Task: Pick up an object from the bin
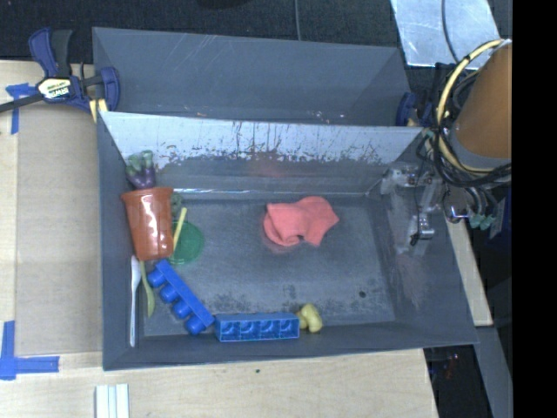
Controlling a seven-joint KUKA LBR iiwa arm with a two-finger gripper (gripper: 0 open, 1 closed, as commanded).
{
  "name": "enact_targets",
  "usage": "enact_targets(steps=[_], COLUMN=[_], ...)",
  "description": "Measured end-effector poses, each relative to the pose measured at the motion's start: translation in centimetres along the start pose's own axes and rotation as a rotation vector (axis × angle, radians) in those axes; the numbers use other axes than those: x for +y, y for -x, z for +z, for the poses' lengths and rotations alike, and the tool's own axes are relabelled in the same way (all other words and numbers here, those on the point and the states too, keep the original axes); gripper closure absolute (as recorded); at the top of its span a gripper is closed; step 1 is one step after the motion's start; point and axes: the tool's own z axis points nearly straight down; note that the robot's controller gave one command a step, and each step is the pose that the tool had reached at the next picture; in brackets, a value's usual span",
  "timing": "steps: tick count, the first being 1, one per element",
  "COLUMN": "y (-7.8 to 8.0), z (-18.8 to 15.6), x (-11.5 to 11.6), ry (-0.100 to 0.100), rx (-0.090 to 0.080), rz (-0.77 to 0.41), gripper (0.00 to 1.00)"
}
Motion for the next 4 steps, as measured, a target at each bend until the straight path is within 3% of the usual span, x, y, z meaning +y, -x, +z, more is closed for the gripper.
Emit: enact_targets(steps=[1, 2, 3, 4], y=[0.2, 4.3, 3.1, 3.8], z=[-0.5, -3.2, 2.5, 6.0], x=[0.1, 7.3, 9.5, 12.6], ry=[-0.001, 0.0, -0.003, 0.0], rx=[-0.008, -0.012, -0.01, -0.022], rz=[0.002, 0.157, 0.052, 0.141], gripper=[0.0, 0.0, 0.0, 0.0])
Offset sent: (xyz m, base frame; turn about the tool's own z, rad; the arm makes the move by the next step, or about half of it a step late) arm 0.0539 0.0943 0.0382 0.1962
